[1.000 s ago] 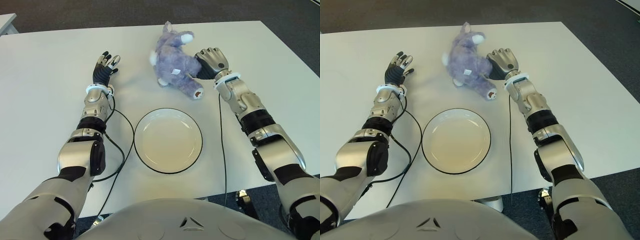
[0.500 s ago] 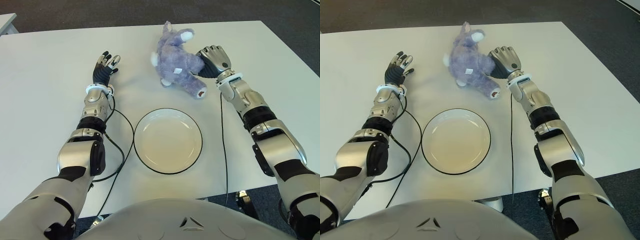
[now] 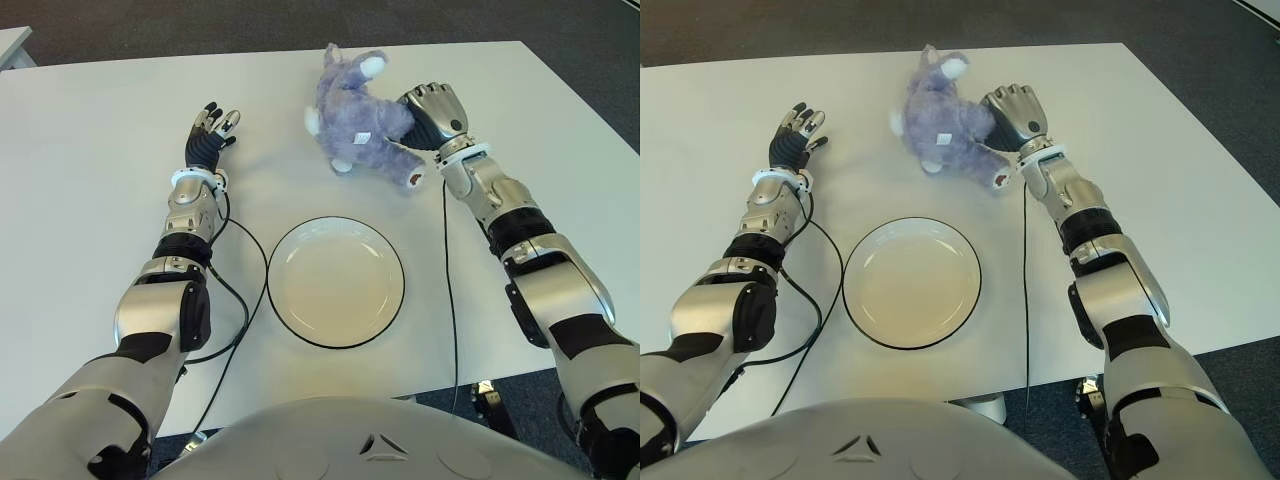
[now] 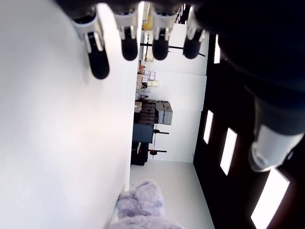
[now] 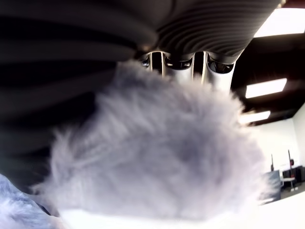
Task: Put the doll into the plate.
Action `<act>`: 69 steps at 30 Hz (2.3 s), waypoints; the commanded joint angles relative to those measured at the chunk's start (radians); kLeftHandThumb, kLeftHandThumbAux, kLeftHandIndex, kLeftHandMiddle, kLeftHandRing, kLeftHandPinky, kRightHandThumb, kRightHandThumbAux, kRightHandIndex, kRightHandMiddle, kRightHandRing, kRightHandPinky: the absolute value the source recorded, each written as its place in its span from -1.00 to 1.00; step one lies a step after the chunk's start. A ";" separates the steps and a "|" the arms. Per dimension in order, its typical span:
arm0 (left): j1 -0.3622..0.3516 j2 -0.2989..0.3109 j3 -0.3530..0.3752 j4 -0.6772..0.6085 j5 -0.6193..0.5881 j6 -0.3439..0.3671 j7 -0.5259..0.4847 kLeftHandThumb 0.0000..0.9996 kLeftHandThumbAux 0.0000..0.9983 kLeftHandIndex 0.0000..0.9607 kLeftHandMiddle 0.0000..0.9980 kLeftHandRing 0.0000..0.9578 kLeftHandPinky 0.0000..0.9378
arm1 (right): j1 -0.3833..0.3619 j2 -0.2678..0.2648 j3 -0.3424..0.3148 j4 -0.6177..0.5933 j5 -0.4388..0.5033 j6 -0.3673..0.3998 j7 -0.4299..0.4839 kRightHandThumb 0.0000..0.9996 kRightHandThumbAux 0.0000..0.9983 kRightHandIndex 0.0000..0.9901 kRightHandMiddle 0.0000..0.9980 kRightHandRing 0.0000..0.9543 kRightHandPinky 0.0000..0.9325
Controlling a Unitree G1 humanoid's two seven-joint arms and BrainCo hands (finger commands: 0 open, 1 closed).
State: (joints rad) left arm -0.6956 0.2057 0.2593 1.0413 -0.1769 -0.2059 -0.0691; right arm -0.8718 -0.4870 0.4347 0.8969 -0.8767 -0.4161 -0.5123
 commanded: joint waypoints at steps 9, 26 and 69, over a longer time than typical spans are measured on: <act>0.042 -0.012 -0.001 0.046 0.003 0.054 -0.004 -0.79 0.21 -1.00 -0.90 -0.93 -0.99 | -0.022 -0.009 0.011 0.006 -0.006 -0.036 -0.123 0.26 0.44 0.55 0.73 0.83 0.90; 0.048 -0.012 -0.005 0.043 0.006 0.045 -0.009 -0.77 0.20 -1.00 -0.92 -0.94 -0.98 | 0.038 -0.035 -0.017 -0.174 -0.001 -0.052 -0.211 0.17 0.46 0.49 0.72 0.81 0.82; 0.044 -0.014 -0.002 0.045 0.003 0.058 0.002 -0.79 0.21 -1.00 -0.90 -0.92 -0.94 | 0.126 -0.040 -0.108 -0.403 0.012 -0.173 -0.238 0.09 0.49 0.49 0.73 0.83 0.86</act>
State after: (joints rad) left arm -0.6956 0.2065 0.2581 1.0409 -0.1766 -0.2059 -0.0692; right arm -0.7529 -0.5325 0.3364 0.5052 -0.8730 -0.5803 -0.7509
